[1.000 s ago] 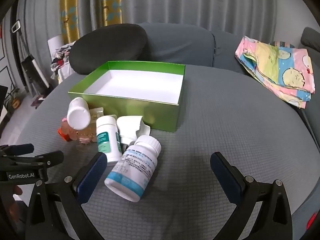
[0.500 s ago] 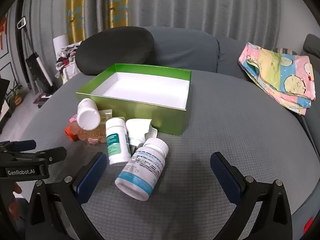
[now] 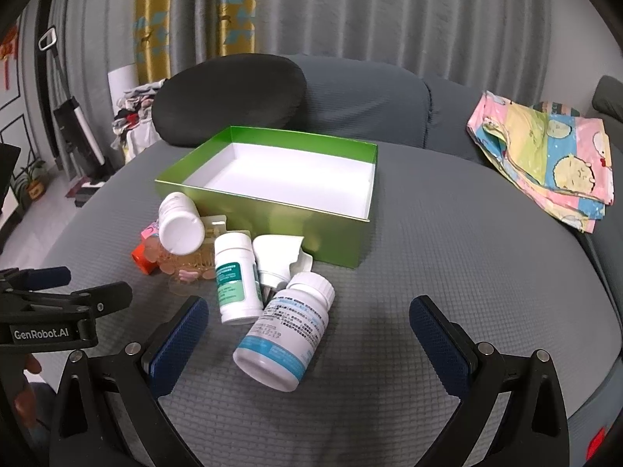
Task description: Organize rigid objects
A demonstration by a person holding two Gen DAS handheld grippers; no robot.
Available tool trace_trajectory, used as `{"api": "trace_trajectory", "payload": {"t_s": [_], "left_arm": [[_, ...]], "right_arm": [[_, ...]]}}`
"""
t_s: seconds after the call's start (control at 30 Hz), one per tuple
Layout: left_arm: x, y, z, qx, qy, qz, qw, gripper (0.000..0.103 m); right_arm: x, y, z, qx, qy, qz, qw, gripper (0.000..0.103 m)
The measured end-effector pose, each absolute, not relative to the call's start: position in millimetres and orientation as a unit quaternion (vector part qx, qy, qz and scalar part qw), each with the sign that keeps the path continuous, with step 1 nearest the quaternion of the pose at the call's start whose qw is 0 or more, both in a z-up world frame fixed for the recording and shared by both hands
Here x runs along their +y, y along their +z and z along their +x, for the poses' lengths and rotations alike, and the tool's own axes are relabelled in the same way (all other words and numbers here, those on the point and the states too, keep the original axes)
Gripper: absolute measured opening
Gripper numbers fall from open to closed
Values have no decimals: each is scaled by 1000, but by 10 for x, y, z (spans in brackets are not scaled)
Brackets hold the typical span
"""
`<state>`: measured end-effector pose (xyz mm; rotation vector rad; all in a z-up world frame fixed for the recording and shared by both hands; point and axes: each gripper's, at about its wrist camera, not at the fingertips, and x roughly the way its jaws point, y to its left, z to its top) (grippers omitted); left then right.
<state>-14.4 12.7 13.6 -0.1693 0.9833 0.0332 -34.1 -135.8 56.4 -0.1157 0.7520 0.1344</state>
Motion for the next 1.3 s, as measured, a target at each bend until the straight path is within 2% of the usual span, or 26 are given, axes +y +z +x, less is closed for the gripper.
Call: {"api": "trace_trajectory", "payload": {"t_s": [1.3], "left_arm": [[-32, 94, -94, 484, -11, -85, 871, 102]], "right_arm": [[-1473, 349, -345, 383, 68, -55, 919, 103]]}}
